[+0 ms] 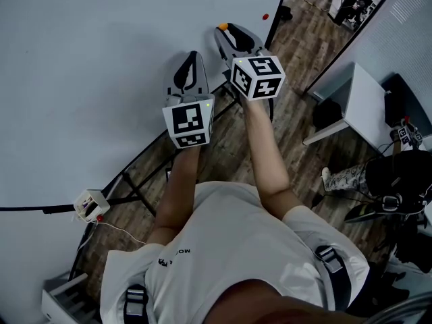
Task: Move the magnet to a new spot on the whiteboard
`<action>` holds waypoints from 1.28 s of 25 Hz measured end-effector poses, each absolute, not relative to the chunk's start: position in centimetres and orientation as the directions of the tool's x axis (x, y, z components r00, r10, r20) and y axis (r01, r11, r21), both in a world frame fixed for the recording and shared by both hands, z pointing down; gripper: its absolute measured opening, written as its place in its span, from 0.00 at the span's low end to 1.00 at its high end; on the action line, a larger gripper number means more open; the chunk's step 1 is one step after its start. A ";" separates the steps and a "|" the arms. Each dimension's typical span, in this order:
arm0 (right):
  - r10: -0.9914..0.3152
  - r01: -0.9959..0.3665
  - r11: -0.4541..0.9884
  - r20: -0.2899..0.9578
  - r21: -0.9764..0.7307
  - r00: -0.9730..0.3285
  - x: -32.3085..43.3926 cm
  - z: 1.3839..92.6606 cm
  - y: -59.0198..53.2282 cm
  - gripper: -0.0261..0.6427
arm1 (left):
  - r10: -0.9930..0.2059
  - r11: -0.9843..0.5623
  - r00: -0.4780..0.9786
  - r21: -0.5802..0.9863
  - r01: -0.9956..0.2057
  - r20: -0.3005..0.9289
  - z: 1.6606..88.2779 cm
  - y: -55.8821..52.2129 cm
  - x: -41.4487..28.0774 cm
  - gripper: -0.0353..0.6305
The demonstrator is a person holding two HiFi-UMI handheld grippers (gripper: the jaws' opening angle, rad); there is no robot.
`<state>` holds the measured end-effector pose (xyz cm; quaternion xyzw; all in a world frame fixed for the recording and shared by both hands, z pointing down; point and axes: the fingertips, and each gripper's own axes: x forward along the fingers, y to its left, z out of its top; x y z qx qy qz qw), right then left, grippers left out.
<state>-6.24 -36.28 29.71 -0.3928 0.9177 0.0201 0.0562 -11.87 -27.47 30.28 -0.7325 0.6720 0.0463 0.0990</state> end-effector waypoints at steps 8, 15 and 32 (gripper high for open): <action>-0.715 -0.718 0.695 -0.108 -0.010 -0.691 -6.2 29.8 -37.5 0.23 | -0.977 -0.073 0.088 -0.084 -0.994 -0.194 30.5 -27.4 -11.8 0.06; -0.703 -0.707 0.707 -0.107 0.003 -0.704 -7.0 29.3 -38.2 0.23 | -0.979 -0.063 0.078 -0.083 -0.995 -0.191 30.7 -27.3 -12.6 0.06; -0.702 -0.706 0.708 -0.094 0.012 -0.706 -7.8 28.7 -39.7 0.23 | -0.979 -0.061 0.075 -0.083 -0.995 -0.187 30.9 -27.3 -12.9 0.06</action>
